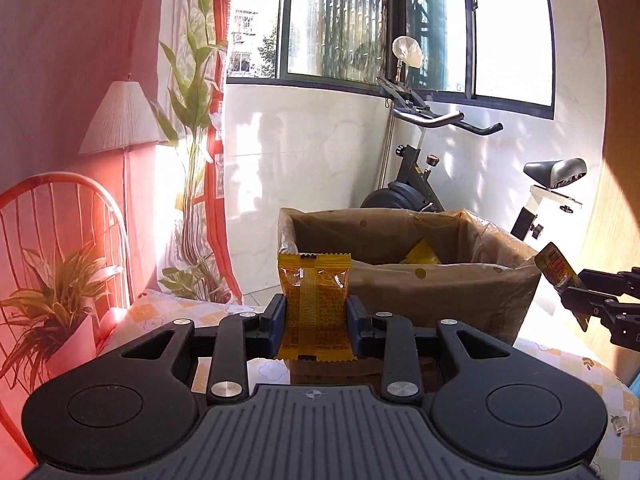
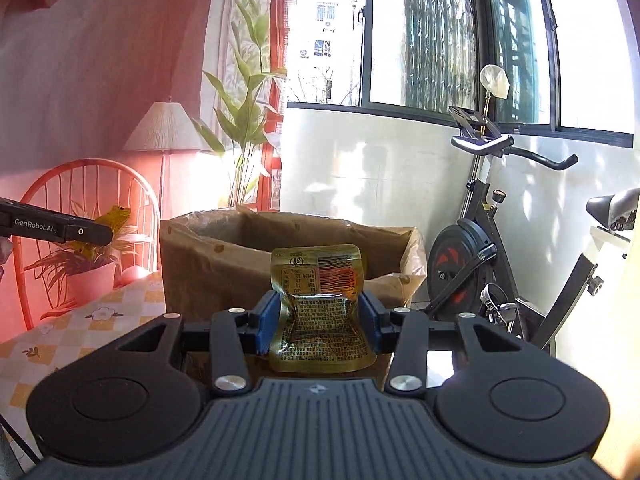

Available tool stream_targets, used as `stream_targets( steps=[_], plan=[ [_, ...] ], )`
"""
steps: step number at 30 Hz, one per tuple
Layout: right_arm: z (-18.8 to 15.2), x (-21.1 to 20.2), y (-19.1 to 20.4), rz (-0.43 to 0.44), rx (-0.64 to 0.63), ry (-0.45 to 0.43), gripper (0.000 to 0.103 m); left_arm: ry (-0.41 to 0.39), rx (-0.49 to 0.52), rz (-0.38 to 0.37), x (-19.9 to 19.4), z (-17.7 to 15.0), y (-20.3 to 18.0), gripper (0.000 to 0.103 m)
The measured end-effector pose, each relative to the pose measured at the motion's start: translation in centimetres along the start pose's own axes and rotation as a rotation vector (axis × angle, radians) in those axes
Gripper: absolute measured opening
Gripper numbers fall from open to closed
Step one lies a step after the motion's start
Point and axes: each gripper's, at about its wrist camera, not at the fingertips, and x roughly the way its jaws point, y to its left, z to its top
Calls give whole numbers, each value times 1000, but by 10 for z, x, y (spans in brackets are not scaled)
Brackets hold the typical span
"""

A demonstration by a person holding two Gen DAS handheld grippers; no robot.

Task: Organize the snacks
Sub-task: 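Carry both packets over the box and open both grippers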

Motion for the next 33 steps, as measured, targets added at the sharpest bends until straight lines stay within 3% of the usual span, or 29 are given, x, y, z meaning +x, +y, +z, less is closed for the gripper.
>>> stream_targets(
  steps=[9, 20, 23, 26, 33],
  plan=[
    [54, 83, -24, -31, -14, 31, 45, -20, 53, -44, 70, 58, -23, 34],
    [54, 130, -40, -61, 6, 130, 46, 67, 65, -46, 129, 65, -34, 34],
    [50, 133, -42, -74, 7, 154, 50, 88, 48, -43, 134, 60, -30, 40],
    [49, 130, -44, -86, 28, 164, 55, 97, 54, -31, 135, 56, -27, 54],
    [53, 111, -41, -65, 39, 162, 66, 111, 35, -39, 117, 54, -20, 62]
  ],
)
